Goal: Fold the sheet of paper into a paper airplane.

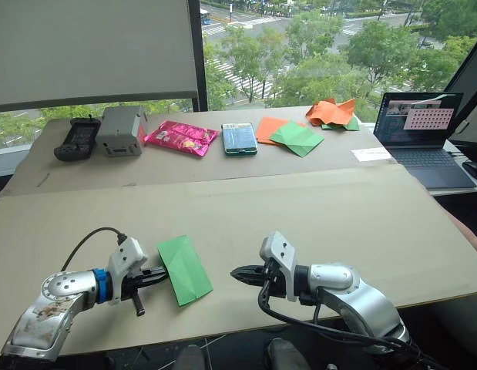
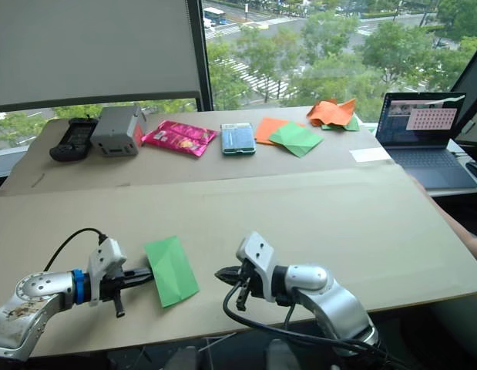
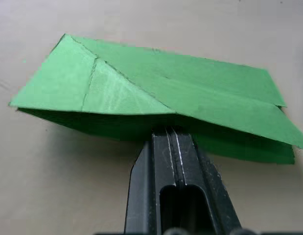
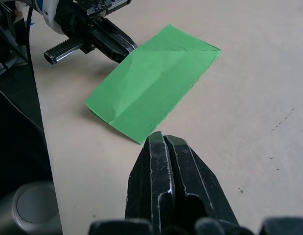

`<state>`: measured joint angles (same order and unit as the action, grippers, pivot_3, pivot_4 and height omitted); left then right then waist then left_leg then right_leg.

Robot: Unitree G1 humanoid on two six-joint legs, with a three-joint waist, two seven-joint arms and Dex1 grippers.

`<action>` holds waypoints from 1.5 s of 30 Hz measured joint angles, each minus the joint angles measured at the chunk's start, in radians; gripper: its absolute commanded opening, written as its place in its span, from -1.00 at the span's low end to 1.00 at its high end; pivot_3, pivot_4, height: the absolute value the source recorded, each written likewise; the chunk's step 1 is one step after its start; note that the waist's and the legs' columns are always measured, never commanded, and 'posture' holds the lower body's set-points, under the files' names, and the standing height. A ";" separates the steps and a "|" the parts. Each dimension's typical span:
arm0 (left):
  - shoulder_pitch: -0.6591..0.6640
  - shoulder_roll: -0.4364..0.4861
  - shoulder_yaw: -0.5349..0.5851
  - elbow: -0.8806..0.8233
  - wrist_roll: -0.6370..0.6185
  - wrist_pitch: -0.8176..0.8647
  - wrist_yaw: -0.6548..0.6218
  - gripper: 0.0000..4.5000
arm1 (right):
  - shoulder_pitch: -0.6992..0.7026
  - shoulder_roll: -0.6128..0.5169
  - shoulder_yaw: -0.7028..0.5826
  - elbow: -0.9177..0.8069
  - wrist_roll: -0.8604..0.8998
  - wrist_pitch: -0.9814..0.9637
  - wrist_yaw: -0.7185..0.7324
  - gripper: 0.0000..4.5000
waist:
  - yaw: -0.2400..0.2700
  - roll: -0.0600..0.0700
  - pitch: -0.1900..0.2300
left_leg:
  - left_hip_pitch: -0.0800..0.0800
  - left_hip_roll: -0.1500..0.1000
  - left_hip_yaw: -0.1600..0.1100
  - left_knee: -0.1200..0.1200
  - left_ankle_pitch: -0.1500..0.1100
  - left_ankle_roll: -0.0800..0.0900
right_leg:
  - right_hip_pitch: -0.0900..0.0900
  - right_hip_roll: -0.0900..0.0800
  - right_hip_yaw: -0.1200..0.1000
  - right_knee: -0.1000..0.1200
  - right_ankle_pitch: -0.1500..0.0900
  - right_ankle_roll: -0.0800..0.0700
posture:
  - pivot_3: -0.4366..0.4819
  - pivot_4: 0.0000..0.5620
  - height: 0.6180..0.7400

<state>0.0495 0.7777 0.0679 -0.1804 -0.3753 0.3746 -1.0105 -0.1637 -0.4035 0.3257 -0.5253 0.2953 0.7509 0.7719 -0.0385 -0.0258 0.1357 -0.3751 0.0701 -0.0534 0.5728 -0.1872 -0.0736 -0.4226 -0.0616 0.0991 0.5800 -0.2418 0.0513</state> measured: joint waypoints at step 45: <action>-0.044 -0.099 -0.069 0.119 0.124 -0.143 0.089 -1.00 | -0.285 0.161 0.154 0.475 -0.181 -0.080 -0.146 -0.86 | -0.007 0.006 -0.016 | 0.006 -0.001 -0.003 0.002 0.000 0.007 | 0.005 0.004 0.003 0.019 0.004 0.005 | -0.05 -0.47 0.75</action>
<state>0.0059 0.6787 -0.0011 -0.0616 -0.2515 0.2311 -0.9212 -0.4483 -0.2429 0.4794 -0.0506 0.1146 0.6713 0.6256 -0.0455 -0.0196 0.1201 -0.3688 0.0690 -0.0562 0.5749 -0.1868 -0.0664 -0.4174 -0.0576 0.1019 0.5986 -0.2374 0.0559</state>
